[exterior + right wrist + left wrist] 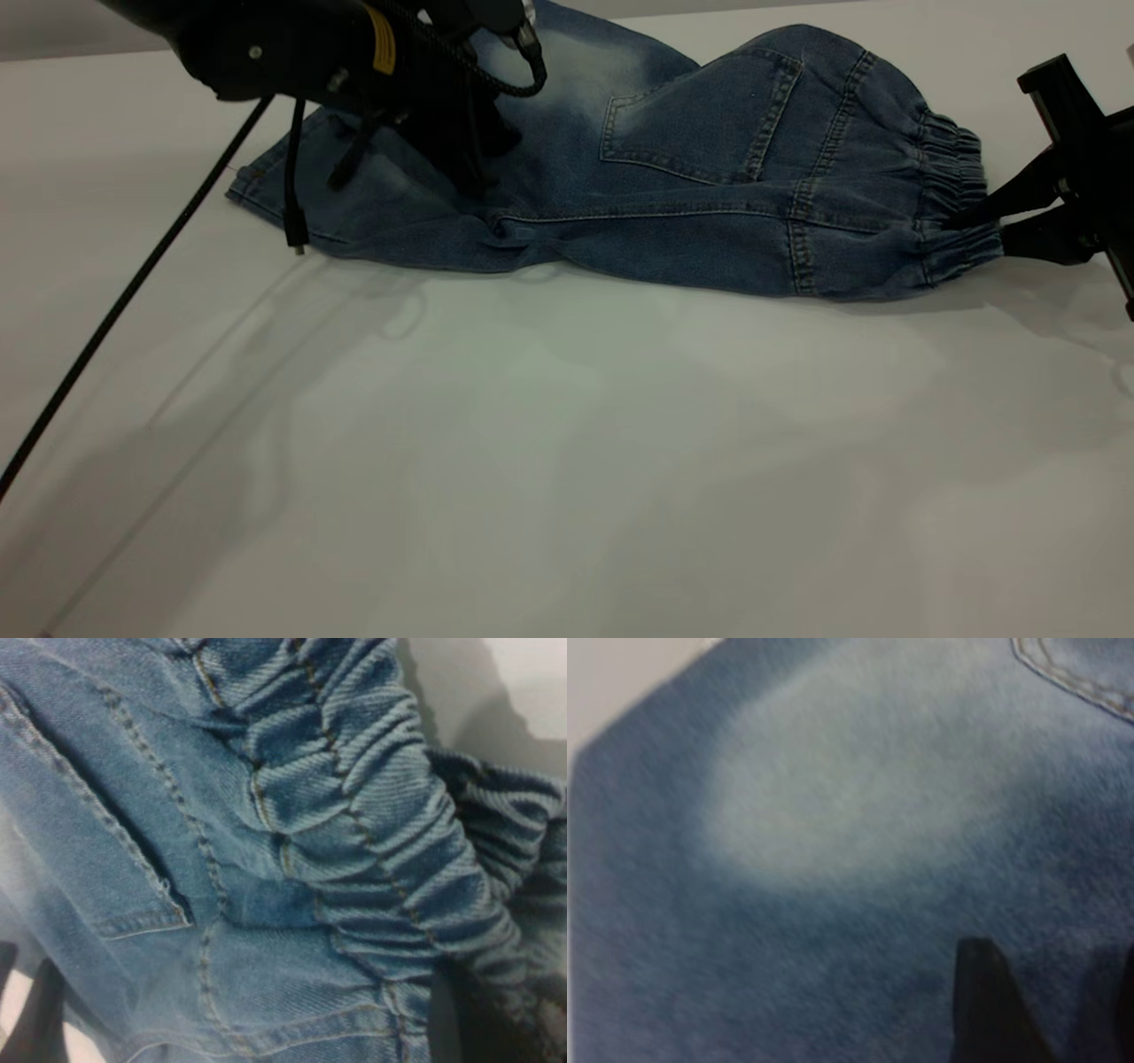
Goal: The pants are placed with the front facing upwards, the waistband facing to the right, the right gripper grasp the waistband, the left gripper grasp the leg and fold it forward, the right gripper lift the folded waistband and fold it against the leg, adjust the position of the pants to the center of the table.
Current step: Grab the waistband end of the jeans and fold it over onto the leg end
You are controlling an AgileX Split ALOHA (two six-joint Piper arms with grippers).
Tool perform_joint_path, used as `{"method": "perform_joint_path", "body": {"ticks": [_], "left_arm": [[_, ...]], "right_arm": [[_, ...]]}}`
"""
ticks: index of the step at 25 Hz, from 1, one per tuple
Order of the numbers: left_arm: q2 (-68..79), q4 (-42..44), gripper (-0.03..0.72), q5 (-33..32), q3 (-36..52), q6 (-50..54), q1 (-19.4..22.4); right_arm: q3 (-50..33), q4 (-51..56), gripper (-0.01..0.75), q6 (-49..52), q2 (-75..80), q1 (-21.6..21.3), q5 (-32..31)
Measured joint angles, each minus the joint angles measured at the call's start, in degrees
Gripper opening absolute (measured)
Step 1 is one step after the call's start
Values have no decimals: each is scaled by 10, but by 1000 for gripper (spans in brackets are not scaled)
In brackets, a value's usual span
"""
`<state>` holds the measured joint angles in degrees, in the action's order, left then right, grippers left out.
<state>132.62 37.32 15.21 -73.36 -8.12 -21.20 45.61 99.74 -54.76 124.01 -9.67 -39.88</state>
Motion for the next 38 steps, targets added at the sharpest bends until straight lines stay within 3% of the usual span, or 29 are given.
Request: {"method": "perform_joint_path", "body": {"ticks": [7, 16, 22, 38], "left_arm": [[10, 0, 326, -7, 0, 17, -5], [10, 2, 325, -10, 0, 19, -24], [10, 2, 325, -8, 0, 33, -55], [28, 2, 325, 20, 0, 59, -148]], "right_arm": [[0, 1, 39, 0, -1, -13, -52], [18, 0, 39, -36, -1, -63, -190], [46, 1, 39, -41, -1, -64, -292], [70, 0, 39, -41, -39, -63, -300]]}}
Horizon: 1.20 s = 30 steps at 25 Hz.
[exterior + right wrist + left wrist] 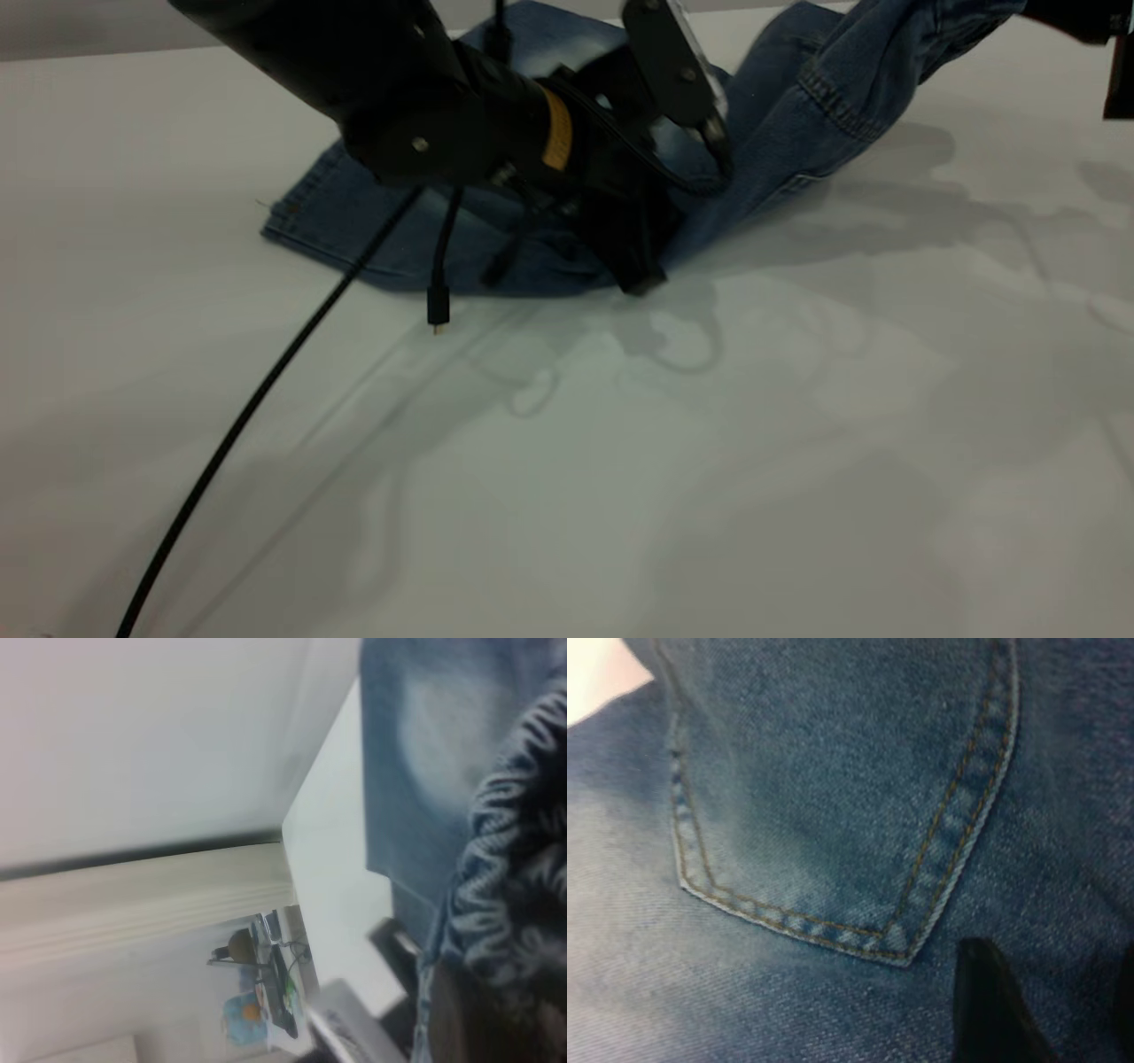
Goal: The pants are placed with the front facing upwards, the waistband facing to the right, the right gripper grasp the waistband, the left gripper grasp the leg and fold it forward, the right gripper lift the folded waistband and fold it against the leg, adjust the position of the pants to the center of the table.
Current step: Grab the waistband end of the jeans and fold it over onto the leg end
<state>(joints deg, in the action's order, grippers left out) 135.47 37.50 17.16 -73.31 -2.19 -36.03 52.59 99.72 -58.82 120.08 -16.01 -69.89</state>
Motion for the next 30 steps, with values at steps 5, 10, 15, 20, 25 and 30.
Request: {"method": "perform_joint_path", "body": {"ticks": [5, 10, 15, 20, 25, 30], "left_arm": [[12, -2, 325, 25, 0, 28, -27], [15, -1, 325, 44, 0, 28, -48], [15, -1, 323, 49, -9, 31, -54], [6, 0, 304, 32, -29, 31, -51], [-17, 0, 288, 5, -28, 30, -40], [-38, 0, 287, -60, -28, 28, -20]], "right_arm": [[-1, -2, 39, 0, -32, 0, 0], [-1, -1, 39, 3, -60, 0, 0], [-1, 2, 39, 3, -82, 0, -2], [-1, 5, 39, 2, -85, 0, -3], [-1, 3, 39, -5, -85, 0, -2], [-1, 3, 39, -5, -85, 0, -1]]}}
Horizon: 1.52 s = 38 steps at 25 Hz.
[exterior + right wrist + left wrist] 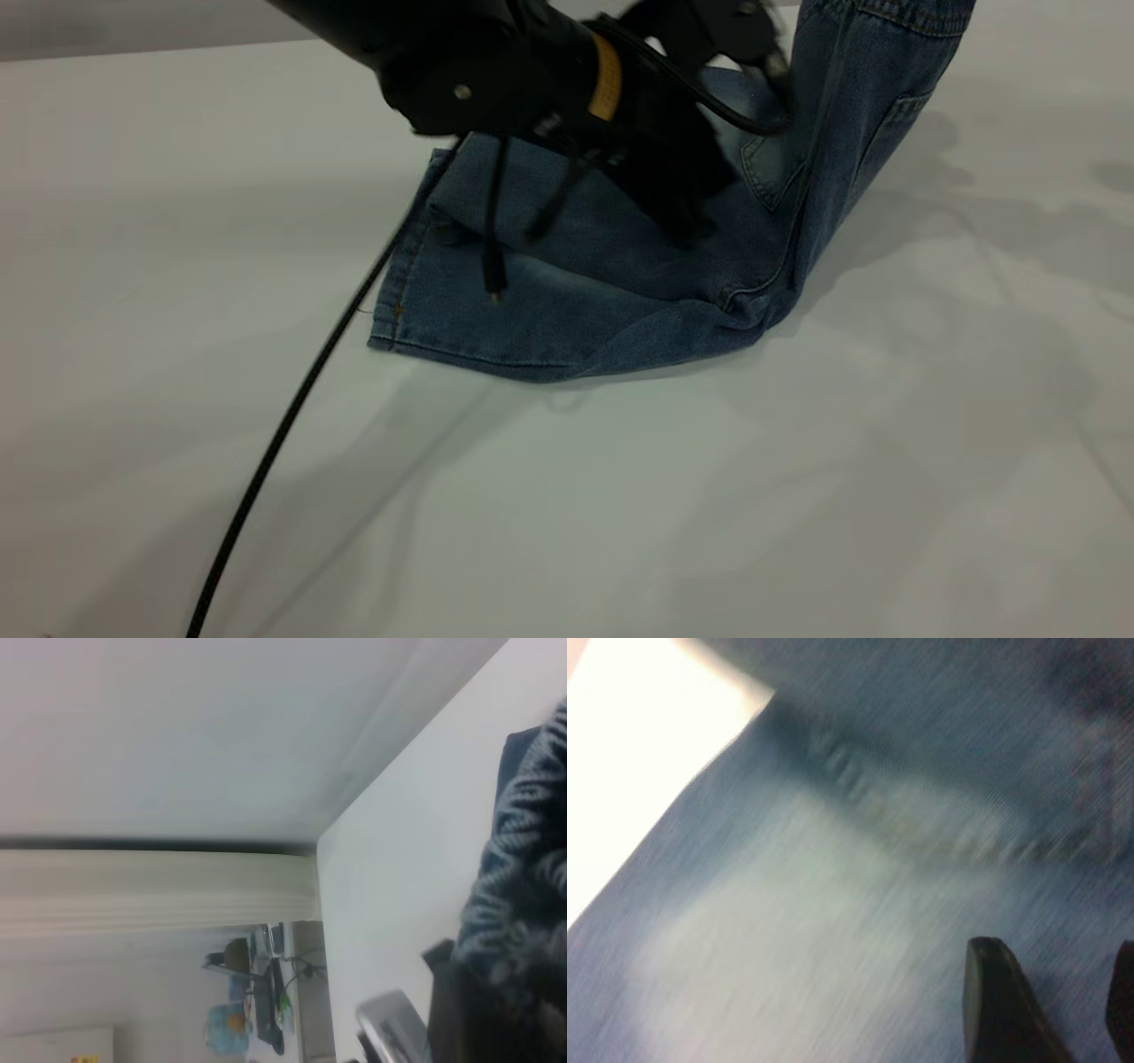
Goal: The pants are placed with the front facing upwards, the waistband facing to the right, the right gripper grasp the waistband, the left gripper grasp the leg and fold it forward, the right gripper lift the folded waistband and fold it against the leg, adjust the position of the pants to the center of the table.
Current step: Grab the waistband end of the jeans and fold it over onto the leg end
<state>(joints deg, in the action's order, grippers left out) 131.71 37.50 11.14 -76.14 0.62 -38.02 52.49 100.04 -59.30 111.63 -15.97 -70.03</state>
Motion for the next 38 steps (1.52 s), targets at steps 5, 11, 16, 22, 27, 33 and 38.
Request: {"method": "perform_joint_path", "body": {"ticks": [5, 11, 16, 22, 27, 33, 38], "left_arm": [[-9, 0, 286, -76, 0, -1, 18], [-11, 0, 286, -129, 0, -1, 23], [-11, -2, 286, -105, 0, 13, 25], [-11, -2, 286, -98, 1, 15, 25], [-11, 0, 286, -89, 1, 15, 25], [-23, 0, 286, -91, 0, 15, 47], [-51, 0, 286, -93, 0, 15, 77]], "right_arm": [[0, 0, 39, 0, 0, 0, 1], [0, -2, 39, 0, -2, 2, 1], [22, -2, 39, 2, -2, 31, 1], [76, -2, 39, 20, -2, 78, -1], [85, -3, 39, 19, -2, 99, -1], [85, -2, 39, 18, -2, 98, 1], [85, -1, 39, 18, -2, 98, 1]]}}
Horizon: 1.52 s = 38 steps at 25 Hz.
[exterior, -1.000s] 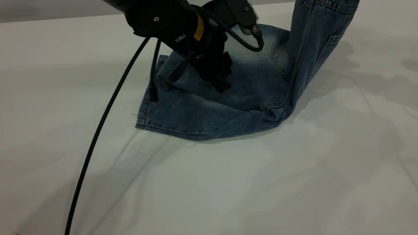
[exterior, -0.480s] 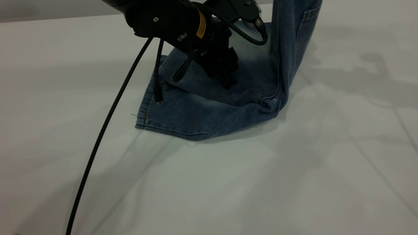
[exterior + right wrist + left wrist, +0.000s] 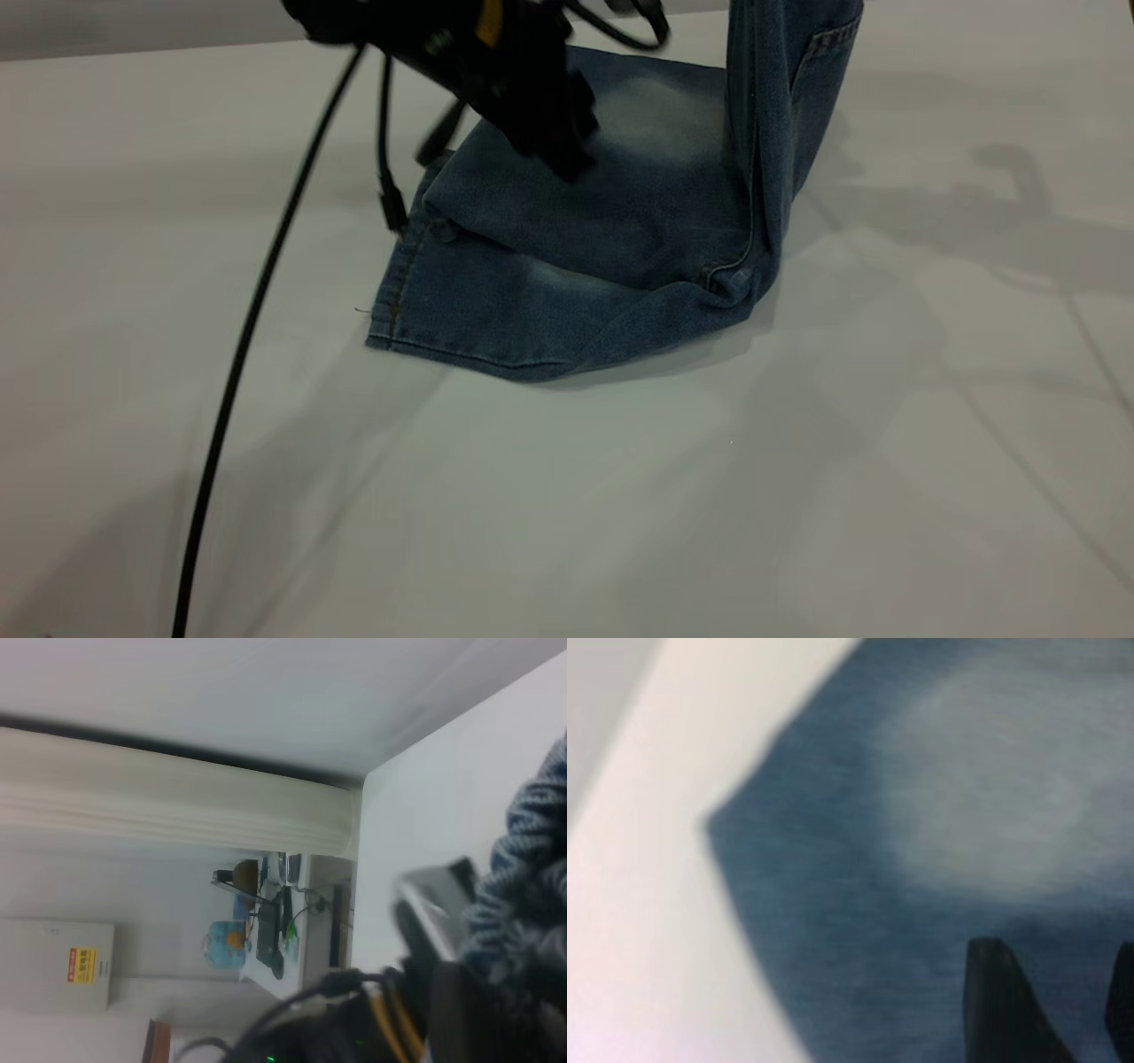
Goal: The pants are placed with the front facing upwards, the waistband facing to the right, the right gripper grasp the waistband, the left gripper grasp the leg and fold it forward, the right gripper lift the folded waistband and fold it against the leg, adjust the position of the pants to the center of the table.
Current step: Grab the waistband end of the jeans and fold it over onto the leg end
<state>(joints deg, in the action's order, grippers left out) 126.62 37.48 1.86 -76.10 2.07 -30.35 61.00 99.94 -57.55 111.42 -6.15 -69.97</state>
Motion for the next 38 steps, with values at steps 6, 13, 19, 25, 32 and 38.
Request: {"method": "perform_joint_path", "body": {"ticks": [6, 13, 19, 25, 32, 38], "left_arm": [[-51, 2, 286, -13, 0, -2, 47], [-126, 3, 285, -19, 0, -2, 102], [-205, 22, 285, -19, 0, -3, 126], [-267, 31, 285, -19, 0, -3, 126], [-289, 31, 285, -24, 0, -3, 126], [-289, 31, 285, -28, 0, -3, 125]], "right_arm": [[0, 1, 39, 0, 0, 10, 1], [0, 1, 39, 0, 0, 63, 1], [0, 1, 39, -9, 0, 117, 1], [0, 1, 39, -31, 4, 173, 45], [6, 3, 39, -59, 31, 221, 114], [8, 3, 39, -64, 44, 242, 152]]}}
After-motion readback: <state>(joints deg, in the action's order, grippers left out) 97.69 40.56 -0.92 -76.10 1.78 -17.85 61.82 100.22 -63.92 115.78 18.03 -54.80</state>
